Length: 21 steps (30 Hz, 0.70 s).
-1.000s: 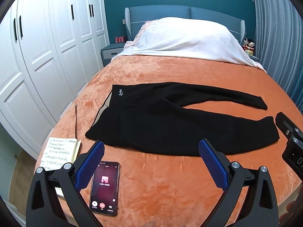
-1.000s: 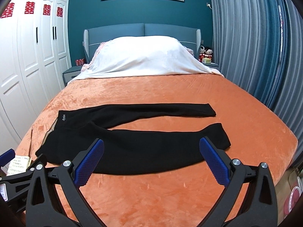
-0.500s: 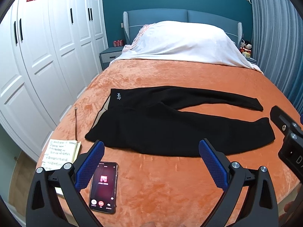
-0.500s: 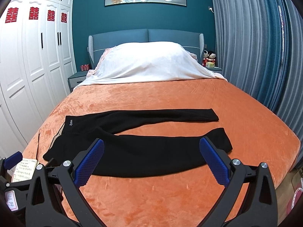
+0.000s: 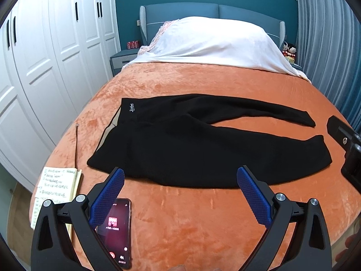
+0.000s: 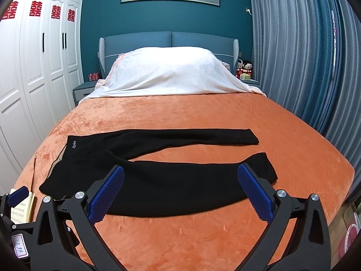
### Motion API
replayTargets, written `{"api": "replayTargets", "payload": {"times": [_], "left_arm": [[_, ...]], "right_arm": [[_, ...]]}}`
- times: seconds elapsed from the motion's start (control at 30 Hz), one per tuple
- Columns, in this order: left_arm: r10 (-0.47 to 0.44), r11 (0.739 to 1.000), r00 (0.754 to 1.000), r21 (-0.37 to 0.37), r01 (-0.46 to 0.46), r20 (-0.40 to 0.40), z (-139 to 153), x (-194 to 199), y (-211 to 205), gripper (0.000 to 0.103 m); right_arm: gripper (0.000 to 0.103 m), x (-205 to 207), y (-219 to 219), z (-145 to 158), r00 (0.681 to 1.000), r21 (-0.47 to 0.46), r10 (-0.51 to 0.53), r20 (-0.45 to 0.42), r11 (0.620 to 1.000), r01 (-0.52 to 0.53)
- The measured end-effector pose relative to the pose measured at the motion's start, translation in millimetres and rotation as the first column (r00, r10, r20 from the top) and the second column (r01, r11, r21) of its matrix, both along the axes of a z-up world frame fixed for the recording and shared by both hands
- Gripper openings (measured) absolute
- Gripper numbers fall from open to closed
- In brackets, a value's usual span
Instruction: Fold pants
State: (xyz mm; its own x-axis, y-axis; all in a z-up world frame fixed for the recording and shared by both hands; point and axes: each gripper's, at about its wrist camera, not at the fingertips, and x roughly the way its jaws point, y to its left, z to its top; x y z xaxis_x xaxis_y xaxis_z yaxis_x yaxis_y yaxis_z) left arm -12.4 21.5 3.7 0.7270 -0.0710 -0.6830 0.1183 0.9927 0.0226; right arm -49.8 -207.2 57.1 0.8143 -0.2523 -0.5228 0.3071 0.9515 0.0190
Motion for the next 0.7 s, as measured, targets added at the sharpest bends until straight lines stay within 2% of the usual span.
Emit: {"api": "replayTargets", "payload": {"times": [0.4, 0.7], "left_arm": [[-0.009, 1.000, 1.000, -0.009, 0.009, -0.027, -28.2, 32.8, 7.5, 0.098], [0.009, 1.000, 0.999, -0.008, -0.010, -0.035, -29.7, 38.5, 9.9, 0.098]], "right_arm": [[0.098, 31.3, 9.6, -27.3, 1.000, -0.004, -0.004, -0.027, 1.000, 0.003], [0.098, 33.4, 9.4, -31.9, 0.999, 0.010, 0.007, -0.036, 1.000, -0.007]]}}
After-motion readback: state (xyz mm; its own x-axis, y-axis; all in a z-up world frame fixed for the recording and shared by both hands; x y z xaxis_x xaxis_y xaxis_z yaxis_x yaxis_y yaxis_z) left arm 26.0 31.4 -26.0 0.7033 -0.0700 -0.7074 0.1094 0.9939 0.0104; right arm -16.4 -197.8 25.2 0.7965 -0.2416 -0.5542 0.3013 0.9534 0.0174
